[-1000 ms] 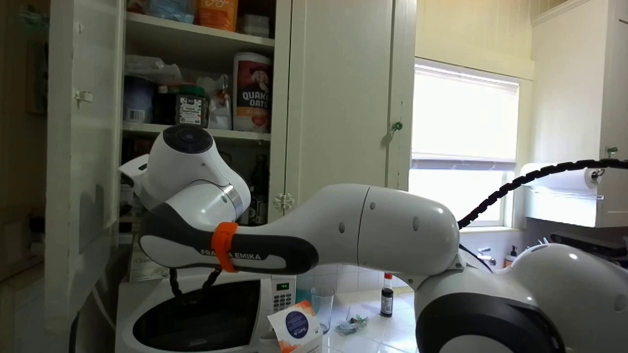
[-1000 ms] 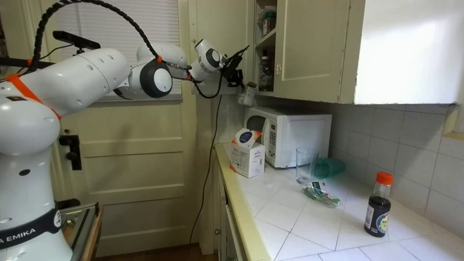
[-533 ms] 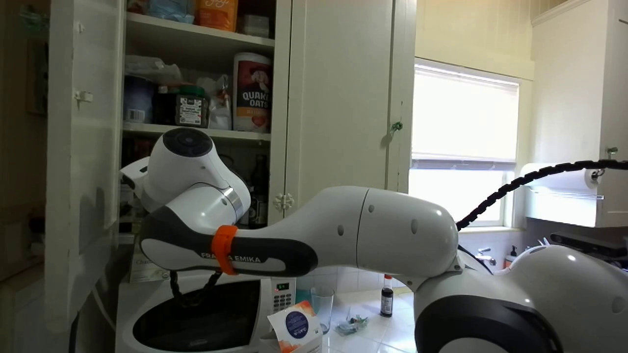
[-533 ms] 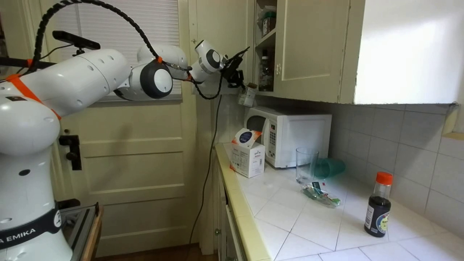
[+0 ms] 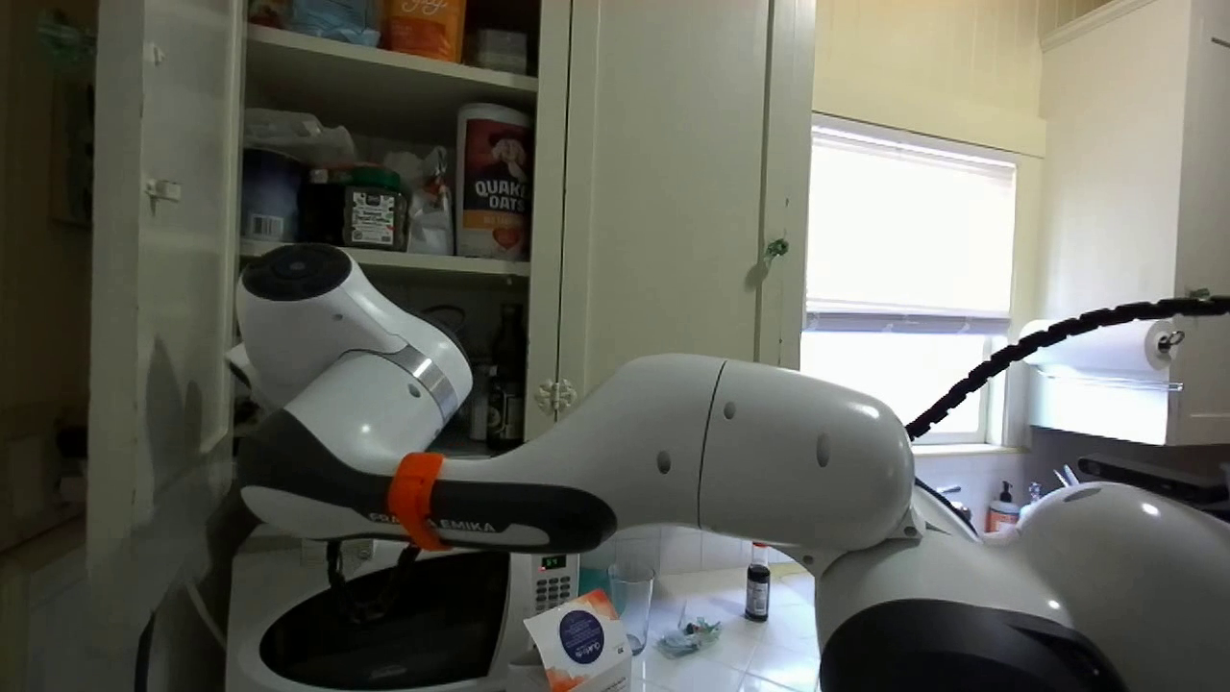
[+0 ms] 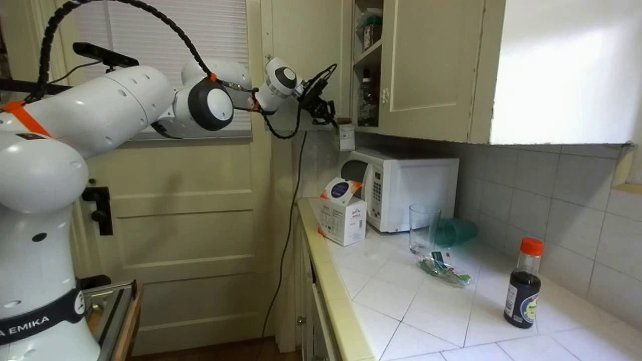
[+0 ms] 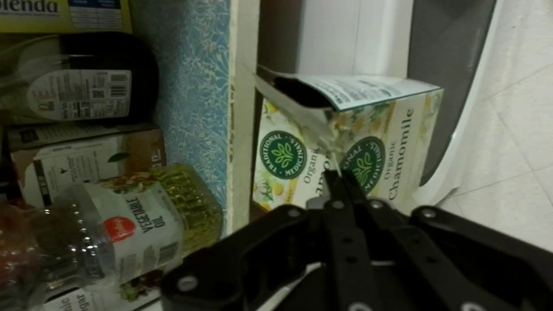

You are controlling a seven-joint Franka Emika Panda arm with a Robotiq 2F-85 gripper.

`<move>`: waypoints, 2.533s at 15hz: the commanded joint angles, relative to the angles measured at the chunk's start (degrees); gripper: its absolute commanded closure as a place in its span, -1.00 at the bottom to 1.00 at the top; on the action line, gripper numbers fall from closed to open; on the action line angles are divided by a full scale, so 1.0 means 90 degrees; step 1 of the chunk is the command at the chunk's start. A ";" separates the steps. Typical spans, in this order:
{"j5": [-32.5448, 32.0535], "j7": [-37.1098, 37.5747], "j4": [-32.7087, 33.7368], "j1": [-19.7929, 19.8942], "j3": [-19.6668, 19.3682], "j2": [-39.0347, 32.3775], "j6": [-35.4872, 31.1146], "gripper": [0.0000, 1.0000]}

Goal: Remove the box from the top cabinet

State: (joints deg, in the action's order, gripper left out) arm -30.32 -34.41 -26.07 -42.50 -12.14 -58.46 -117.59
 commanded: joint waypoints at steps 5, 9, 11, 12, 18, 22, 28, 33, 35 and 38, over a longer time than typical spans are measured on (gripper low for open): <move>0.0326 0.0622 0.0091 -0.0378 0.0337 -0.0210 0.1237 0.99; 0.0475 0.1285 0.0040 -0.0410 0.0393 -0.0149 0.1950 0.99; 0.0566 0.1792 0.0052 -0.0417 0.0399 -0.0131 0.2519 0.99; 0.0604 0.2051 0.0059 -0.0397 0.0405 -0.0140 0.2711 0.99; 0.0650 0.3295 0.0309 -0.0088 0.0336 -0.0486 0.2259 0.99; 0.0484 0.3470 0.0223 0.0223 0.0187 -0.0758 0.0389 0.99; 0.0881 0.1611 0.0132 0.0556 0.0743 -0.1138 -0.1127 0.99; 0.1216 -0.0246 0.0048 0.0774 0.1353 -0.1314 -0.1573 0.99; 0.1379 -0.1063 -0.0025 0.0880 0.1622 -0.1289 -0.1671 0.99; 0.1733 -0.2069 -0.0073 0.1052 0.1972 -0.1218 -0.1473 0.31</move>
State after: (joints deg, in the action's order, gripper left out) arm -18.21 -44.69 -26.16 -34.88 2.73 -68.48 -129.20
